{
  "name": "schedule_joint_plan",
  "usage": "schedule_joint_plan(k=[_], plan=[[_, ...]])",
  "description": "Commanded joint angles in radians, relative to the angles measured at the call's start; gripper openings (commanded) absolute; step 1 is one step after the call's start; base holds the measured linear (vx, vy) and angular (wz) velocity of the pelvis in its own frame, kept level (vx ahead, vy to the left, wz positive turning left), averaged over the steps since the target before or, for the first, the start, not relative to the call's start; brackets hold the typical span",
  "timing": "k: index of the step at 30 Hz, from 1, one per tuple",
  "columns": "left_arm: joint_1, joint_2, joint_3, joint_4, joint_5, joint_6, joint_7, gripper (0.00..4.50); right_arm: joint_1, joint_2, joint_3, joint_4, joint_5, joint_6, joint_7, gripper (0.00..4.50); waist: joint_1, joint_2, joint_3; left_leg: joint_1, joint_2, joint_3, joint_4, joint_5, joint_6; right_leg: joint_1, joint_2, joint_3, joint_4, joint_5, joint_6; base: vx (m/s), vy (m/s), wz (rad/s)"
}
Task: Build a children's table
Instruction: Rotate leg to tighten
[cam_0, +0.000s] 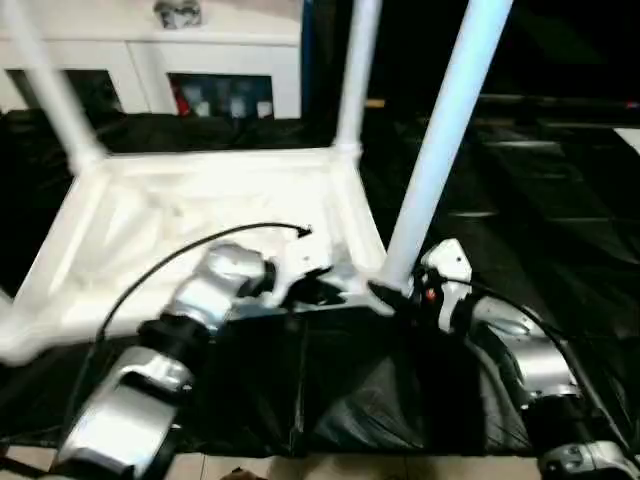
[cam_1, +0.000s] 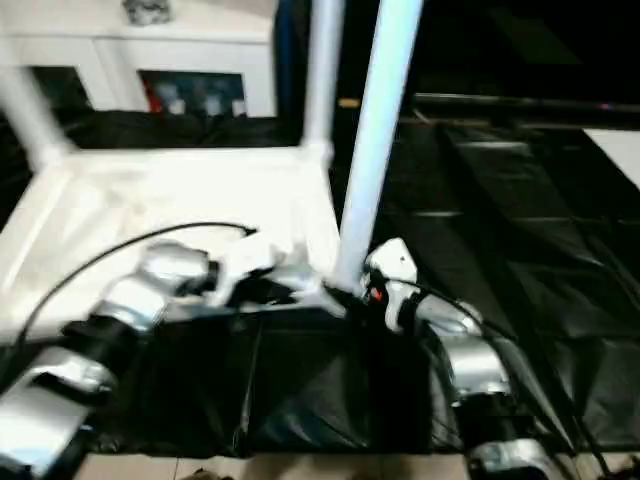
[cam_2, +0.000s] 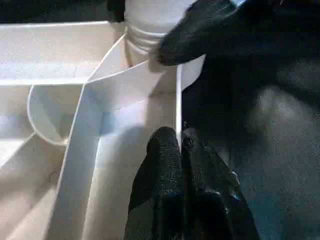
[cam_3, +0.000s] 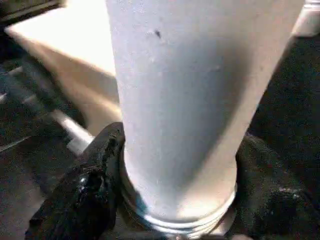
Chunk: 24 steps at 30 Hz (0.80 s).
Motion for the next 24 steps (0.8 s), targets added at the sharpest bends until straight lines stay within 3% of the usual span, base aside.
schedule_joint_plan(k=[1,3,7,8,9,10,12,13,15,20,21,22,24], plan=[[0.002,-0.096,-0.046,0.016,-0.003,0.043,0.041,0.00,-0.002,0.083,0.036,0.042,-0.013,0.025,-0.100,2.69,-0.002,0.004,-0.050,0.022,0.046,-0.030,-0.082,-0.344,-0.024,0.019,-0.068,0.038,-0.087,-0.336,-0.205,0.000,0.000,0.00],[-0.007,-0.155,-0.037,0.023,-0.006,0.088,0.111,0.00,-0.011,0.149,0.037,0.070,-0.025,0.024,-0.190,2.69,-0.008,0.003,-0.047,0.021,0.042,-0.029,-0.082,-0.365,-0.026,0.017,-0.067,0.038,-0.090,-0.344,-0.207,0.000,0.000,0.00],[-0.008,-0.200,-0.046,0.026,0.002,0.107,0.164,0.00,-0.036,0.220,0.038,0.110,-0.045,0.011,-0.299,2.69,-0.014,0.003,-0.045,0.023,0.040,-0.034,-0.083,-0.407,-0.023,0.013,-0.069,0.036,-0.103,-0.432,-0.172,0.000,0.000,0.00],[0.003,-0.212,-0.050,0.019,0.014,0.107,0.174,0.00,-0.047,0.234,0.057,0.121,-0.082,-0.021,-0.322,2.69,-0.014,0.004,-0.046,0.024,0.040,-0.034,-0.083,-0.411,-0.024,0.011,-0.069,0.037,-0.104,-0.436,-0.169,0.000,0.000,0.00],[0.007,-0.212,-0.053,0.015,0.018,0.105,0.175,0.00,-0.050,0.235,0.060,0.124,-0.091,-0.030,-0.330,2.69,-0.017,0.005,-0.046,0.022,0.040,-0.036,-0.084,-0.418,-0.027,0.010,-0.069,0.037,-0.105,-0.444,-0.163,0.000,0.000,0.00],[0.015,-0.212,-0.057,0.006,0.024,0.106,0.173,0.00,-0.056,0.240,0.053,0.130,-0.094,-0.041,-0.342,3.03,-0.018,0.004,-0.045,0.020,0.039,-0.037,-0.086,-0.421,-0.024,0.012,-0.069,0.035,-0.106,-0.448,-0.155,0.000,0.000,0.00],[0.023,-0.208,-0.060,-0.006,0.028,0.108,0.171,0.00,-0.058,0.239,0.034,0.128,-0.075,-0.044,-0.334,3.03,-0.018,0.003,-0.044,0.023,0.040,-0.037,-0.086,-0.433,-0.017,0.009,-0.068,0.036,-0.107,-0.458,-0.151,0.000,0.000,0.00],[0.025,-0.201,-0.058,-0.008,0.026,0.107,0.169,0.00,-0.054,0.229,0.028,0.114,-0.057,-0.042,-0.297,3.39,-0.018,0.004,-0.044,0.024,0.040,-0.036,-0.085,-0.438,-0.015,0.007,-0.068,0.037,-0.110,-0.469,-0.146,0.000,0.000,0.00],[0.028,-0.183,-0.048,-0.013,0.018,0.104,0.159,0.00,-0.038,0.196,0.032,0.075,-0.042,-0.047,-0.222,3.47,-0.018,0.005,-0.046,0.021,0.040,-0.036,-0.086,-0.429,-0.010,0.010,-0.068,0.037,-0.109,-0.459,-0.145,0.000,0.000,0.00],[0.036,-0.150,-0.039,-0.030,0.004,0.072,0.118,0.00,-0.011,0.131,0.051,0.020,-0.039,-0.056,-0.122,3.95,-0.012,0.002,-0.054,0.014,0.043,-0.029,-0.083,-0.351,0.016,0.020,-0.065,0.039,-0.094,-0.296,-0.185,0.000,0.000,0.00],[0.040,-0.141,-0.037,-0.036,0.000,0.060,0.104,0.00,-0.005,0.113,0.055,0.009,-0.034,-0.057,-0.096,3.95,-0.010,0.002,-0.055,0.012,0.044,-0.027,-0.082,-0.325,0.027,0.023,-0.066,0.041,-0.090,-0.253,-0.199,0.000,0.000,0.00],[0.050,-0.099,-0.037,-0.058,-0.018,0.014,0.032,0.00,0.018,0.035,0.071,-0.042,-0.004,-0.049,0.034,3.95,-0.011,0.002,-0.057,0.007,0.044,-0.027,-0.081,-0.292,0.037,0.028,-0.066,0.039,-0.083,-0.210,-0.211,0.000,0.000,0.00],[0.053,-0.082,-0.036,-0.069,-0.023,0.002,0.004,0.00,0.026,0.004,0.079,-0.058,0.004,-0.051,0.084,3.95,-0.004,0.000,-0.062,0.009,0.043,-0.022,-0.070,-0.241,0.069,0.033,-0.065,0.040,-0.077,-0.126,-0.228,0.055,-0.006,0.02]])
